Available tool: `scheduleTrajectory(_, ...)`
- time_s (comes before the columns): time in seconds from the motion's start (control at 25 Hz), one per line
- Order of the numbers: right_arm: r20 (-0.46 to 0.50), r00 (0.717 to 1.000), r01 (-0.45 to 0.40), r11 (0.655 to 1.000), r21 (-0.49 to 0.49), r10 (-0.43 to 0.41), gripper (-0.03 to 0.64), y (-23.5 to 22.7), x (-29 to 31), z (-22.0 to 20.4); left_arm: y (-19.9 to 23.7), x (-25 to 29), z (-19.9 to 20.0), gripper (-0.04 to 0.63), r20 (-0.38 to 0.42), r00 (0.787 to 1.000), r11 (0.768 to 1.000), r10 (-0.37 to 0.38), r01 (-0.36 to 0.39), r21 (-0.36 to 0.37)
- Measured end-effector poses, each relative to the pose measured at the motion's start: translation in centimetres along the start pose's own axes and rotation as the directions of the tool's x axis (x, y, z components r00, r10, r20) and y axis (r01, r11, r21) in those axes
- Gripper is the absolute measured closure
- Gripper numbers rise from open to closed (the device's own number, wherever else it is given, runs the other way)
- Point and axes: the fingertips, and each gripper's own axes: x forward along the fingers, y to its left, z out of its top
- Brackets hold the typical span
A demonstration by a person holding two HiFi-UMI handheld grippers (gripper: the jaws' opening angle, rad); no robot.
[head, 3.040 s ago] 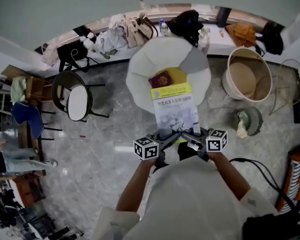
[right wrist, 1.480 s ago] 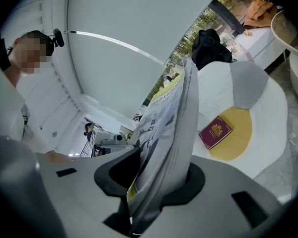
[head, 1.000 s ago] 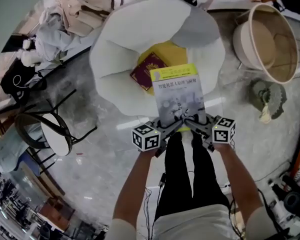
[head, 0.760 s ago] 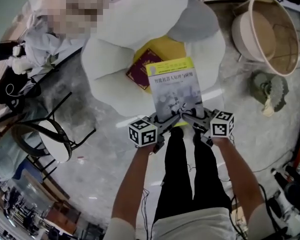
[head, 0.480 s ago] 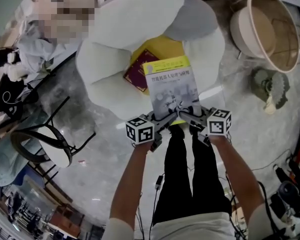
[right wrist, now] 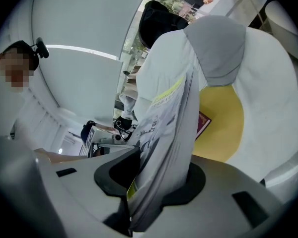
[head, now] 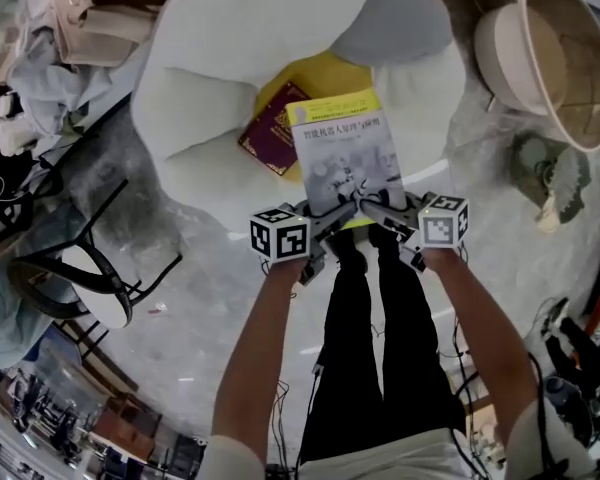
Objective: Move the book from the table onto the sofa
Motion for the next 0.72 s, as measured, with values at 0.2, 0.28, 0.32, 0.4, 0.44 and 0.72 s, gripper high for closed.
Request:
scheduleTrajectory(0.2,-0.03,1.0,0.005,1.0,0.005,-0.005,0.48,-3.1,1.1,1.5,2.9,2.0,1.3,0.468,0.0,0.999,0.998,0.039,-0.039,-0.053)
scheduleTrajectory(0.28,-0.047,0.999,0.013,1.0,0.009,-0.012,0.479,-4.3,1.3,2.2,4.0,3.0,1.9,0.463,-0.005,0.998,0.995,0.056,-0.056,-0.077)
scheduleTrajectory(0.32,-0.053,0.998,0.015,1.0,0.008,-0.014,0.478,-5.0,1.5,2.6,4.7,3.5,2.2,0.46,-0.004,0.998,0.994,0.062,-0.062,-0.09)
scheduleTrajectory(0.4,-0.059,0.998,0.017,1.0,-0.002,-0.017,0.477,-6.5,1.8,3.5,5.9,4.6,2.9,0.452,0.005,0.998,0.99,0.066,-0.065,-0.123)
scheduleTrajectory(0.44,-0.062,0.998,0.018,1.0,-0.006,-0.018,0.477,-7.3,2.0,3.9,6.4,5.2,3.3,0.446,0.011,0.998,0.988,0.066,-0.063,-0.142)
scheduleTrajectory(0.72,-0.094,0.995,0.042,0.999,-0.023,-0.044,0.476,-13.2,2.9,6.2,10.5,9.1,5.4,0.431,0.04,0.994,0.978,0.099,-0.09,-0.186)
